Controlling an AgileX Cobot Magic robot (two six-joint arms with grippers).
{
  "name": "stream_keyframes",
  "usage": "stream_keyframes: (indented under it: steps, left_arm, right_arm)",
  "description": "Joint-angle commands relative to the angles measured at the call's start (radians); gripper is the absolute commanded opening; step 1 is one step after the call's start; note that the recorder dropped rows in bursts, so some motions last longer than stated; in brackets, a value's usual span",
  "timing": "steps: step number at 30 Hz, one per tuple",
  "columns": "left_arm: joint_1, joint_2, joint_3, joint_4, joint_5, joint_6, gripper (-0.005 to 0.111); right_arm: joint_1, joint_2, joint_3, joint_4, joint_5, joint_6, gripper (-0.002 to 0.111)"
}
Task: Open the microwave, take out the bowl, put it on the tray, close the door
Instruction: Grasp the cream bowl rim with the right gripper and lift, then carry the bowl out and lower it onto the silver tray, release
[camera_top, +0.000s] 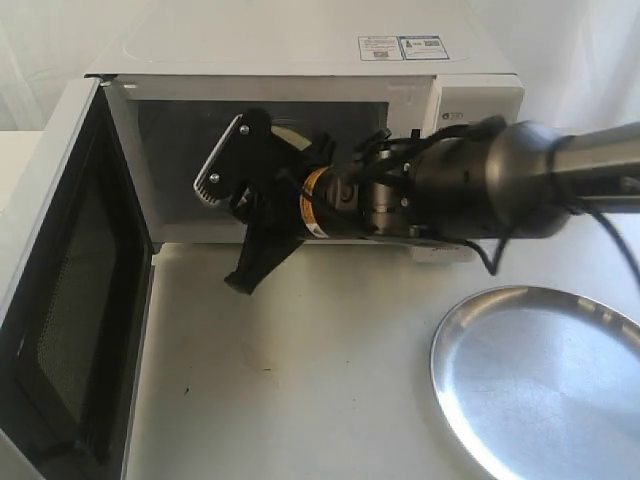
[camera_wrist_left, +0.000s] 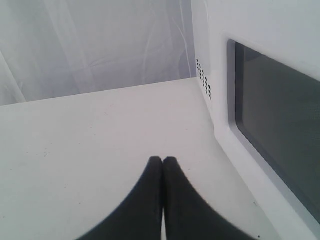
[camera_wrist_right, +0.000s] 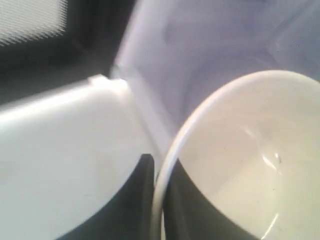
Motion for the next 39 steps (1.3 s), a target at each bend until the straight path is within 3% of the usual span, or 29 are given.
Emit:
stream_keyframes:
  steps: [1, 10, 19, 30, 36, 39]
  left_arm:
    - [0.000, -0.002, -0.003, -0.008, -0.005, 0.000, 0.000]
    - [0.000, -0.002, -0.003, -0.008, -0.005, 0.000, 0.000]
    - [0.000, -0.002, -0.003, -0.008, -0.005, 0.000, 0.000]
    - [0.000, -0.002, -0.003, -0.008, -0.005, 0.000, 0.000]
    - [0.000, -0.002, -0.003, -0.008, -0.005, 0.000, 0.000]
    - [0.000, -0.002, -0.003, -0.008, -0.005, 0.000, 0.000]
  right_arm:
    - [0.064, -0.202, 0.178, 0.002, 0.071, 0.105, 0.000]
    - [0.080, -0.550, 0.530, 0.012, 0.489, 0.317, 0.000]
    - [0.080, -0.652, 0.704, -0.010, 0.695, 0.508, 0.000]
    - [0.080, -0.580, 0.799, -0.048, 0.601, 0.562, 0.000]
    - [0.080, -0.513, 0.834, -0.285, 0.651, 0.863, 0.000]
    - [0.080, -0.505, 0.834, -0.339, 0.615, 0.900, 0.000]
